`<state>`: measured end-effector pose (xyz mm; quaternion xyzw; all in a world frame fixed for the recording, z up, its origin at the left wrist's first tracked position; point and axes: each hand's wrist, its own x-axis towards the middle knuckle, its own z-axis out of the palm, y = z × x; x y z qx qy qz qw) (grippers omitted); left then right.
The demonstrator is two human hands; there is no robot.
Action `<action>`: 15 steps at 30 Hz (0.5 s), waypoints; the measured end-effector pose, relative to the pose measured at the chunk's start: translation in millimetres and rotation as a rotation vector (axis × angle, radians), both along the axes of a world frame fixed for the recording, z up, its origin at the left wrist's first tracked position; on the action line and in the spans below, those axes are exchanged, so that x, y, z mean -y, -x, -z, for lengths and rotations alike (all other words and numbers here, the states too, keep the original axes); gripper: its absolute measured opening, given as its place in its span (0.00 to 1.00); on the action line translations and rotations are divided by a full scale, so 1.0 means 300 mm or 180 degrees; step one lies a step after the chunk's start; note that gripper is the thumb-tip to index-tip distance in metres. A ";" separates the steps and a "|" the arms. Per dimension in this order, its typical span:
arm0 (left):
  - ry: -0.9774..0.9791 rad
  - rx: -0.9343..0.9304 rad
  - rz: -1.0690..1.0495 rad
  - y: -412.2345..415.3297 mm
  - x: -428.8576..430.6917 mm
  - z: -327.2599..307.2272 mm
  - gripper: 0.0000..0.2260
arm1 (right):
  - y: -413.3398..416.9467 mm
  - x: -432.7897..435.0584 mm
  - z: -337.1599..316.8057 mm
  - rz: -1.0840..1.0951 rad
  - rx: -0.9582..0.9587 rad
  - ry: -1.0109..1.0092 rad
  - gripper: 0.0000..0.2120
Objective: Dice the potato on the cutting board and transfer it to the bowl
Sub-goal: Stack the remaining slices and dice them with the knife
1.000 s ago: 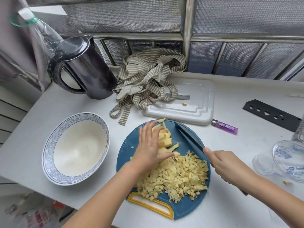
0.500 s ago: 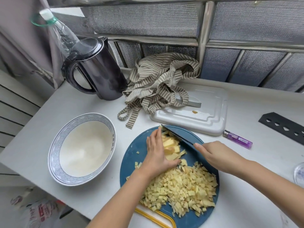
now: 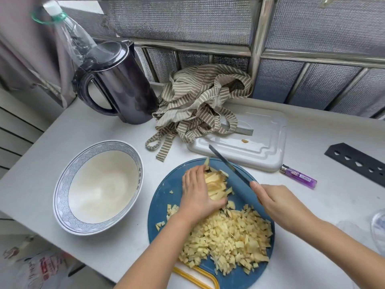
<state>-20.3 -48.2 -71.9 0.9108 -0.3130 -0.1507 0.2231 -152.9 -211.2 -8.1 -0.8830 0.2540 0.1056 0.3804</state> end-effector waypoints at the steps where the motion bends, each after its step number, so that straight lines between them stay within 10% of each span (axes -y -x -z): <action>1: -0.0014 -0.0016 -0.0084 0.011 0.008 0.000 0.47 | 0.024 -0.017 0.005 0.0051 0.0076 -0.0024 0.28; 15: -0.0473 -0.0285 -0.0513 0.073 0.048 -0.058 0.52 | 0.049 -0.109 0.089 -0.0505 -0.0125 0.0876 0.28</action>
